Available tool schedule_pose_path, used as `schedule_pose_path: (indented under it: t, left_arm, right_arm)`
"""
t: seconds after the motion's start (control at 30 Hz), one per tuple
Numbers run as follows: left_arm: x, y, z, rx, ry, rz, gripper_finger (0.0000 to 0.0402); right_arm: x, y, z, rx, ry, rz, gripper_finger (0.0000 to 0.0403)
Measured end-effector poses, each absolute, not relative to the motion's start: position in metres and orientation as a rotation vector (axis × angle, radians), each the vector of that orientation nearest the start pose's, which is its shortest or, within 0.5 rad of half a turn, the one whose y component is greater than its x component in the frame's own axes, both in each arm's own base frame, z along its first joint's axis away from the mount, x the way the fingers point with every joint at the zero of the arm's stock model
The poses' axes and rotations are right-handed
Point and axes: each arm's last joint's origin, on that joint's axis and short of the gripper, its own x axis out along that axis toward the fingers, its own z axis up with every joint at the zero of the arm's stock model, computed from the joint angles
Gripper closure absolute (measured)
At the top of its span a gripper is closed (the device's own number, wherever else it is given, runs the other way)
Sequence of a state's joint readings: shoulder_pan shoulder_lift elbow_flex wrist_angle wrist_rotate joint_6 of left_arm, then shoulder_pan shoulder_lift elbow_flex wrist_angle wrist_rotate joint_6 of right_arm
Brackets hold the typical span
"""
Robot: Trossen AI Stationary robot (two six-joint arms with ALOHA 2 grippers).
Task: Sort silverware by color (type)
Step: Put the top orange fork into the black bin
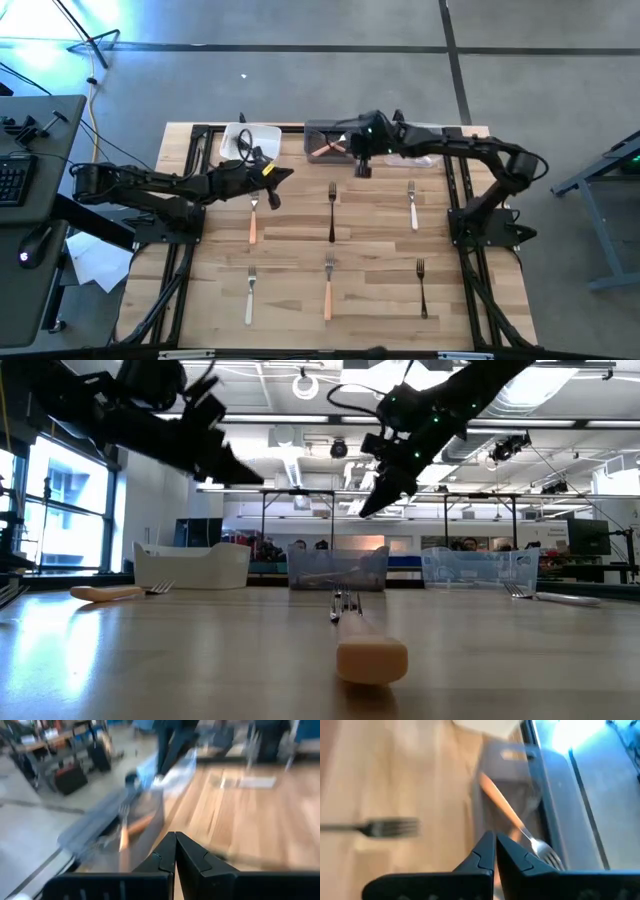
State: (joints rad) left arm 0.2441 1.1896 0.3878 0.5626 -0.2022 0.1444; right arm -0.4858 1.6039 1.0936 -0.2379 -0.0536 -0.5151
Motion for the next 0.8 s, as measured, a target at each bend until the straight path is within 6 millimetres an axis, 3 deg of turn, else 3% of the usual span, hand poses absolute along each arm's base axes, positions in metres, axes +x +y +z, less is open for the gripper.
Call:
schedule_pose_path:
  t: [0.13, 0.37, 0.6, 0.8]
  left_arm:
    - [0.214, 0.074, 0.183, 0.127, 0.358, 0.414, 0.0401]
    - [0.190, 0.085, 0.162, 0.142, 0.289, 0.415, 0.0401]
    - [0.172, 0.080, 0.148, -0.022, 0.170, 0.447, 0.0401]
    - [0.171, 0.067, 0.140, 0.017, 0.209, 0.429, 0.0401]
  right_arm:
    - [0.307, -0.139, 0.226, -0.191, 0.750, -0.223, 0.0403]
    - [0.314, -0.117, 0.217, -0.097, 0.698, -0.273, 0.0403]
    - [0.311, -0.125, 0.217, -0.042, 0.676, -0.325, 0.0403]
    - [0.310, -0.140, 0.227, -0.086, 0.632, -0.283, 0.0403]
